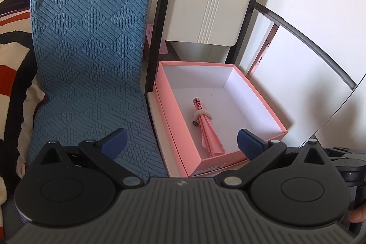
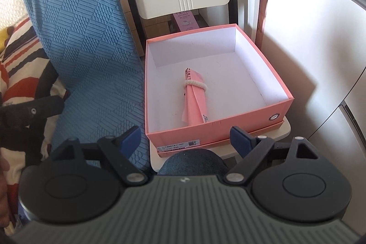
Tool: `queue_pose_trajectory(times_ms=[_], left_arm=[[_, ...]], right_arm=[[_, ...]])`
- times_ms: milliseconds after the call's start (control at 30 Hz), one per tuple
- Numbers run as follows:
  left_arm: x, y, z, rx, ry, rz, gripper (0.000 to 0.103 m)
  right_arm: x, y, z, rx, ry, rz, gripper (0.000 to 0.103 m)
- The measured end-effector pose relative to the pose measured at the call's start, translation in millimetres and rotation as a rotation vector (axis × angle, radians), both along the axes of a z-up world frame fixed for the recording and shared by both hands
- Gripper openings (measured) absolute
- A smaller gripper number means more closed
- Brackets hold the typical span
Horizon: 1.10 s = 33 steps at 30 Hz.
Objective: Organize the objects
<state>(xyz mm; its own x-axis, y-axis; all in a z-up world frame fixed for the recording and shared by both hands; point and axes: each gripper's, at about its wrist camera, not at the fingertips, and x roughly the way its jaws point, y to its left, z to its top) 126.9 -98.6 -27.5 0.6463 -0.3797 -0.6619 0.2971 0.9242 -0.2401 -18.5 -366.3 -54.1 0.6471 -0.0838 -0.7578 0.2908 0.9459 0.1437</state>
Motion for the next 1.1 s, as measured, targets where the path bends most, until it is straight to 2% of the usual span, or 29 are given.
queue_pose_trajectory(times_ms=[300,700,1100], left_arm=[[2.6,-1.4,-4.1,0.010,0.018,0.006,0.103],[3.9,0.7,-3.4,-0.025,0.031,0.006,0.103],[4.4,2.6,-4.3,-0.015,0.032,0.013,0.103]], right_arm=[[2.8,-0.7,-2.2,0.007,0.013,-0.001,0.086],[4.1,-2.1,-2.8,-0.001,0.021,-0.005,0.086],[5.4,-0.1,-3.7,-0.009,0.030,0.001,0.086]])
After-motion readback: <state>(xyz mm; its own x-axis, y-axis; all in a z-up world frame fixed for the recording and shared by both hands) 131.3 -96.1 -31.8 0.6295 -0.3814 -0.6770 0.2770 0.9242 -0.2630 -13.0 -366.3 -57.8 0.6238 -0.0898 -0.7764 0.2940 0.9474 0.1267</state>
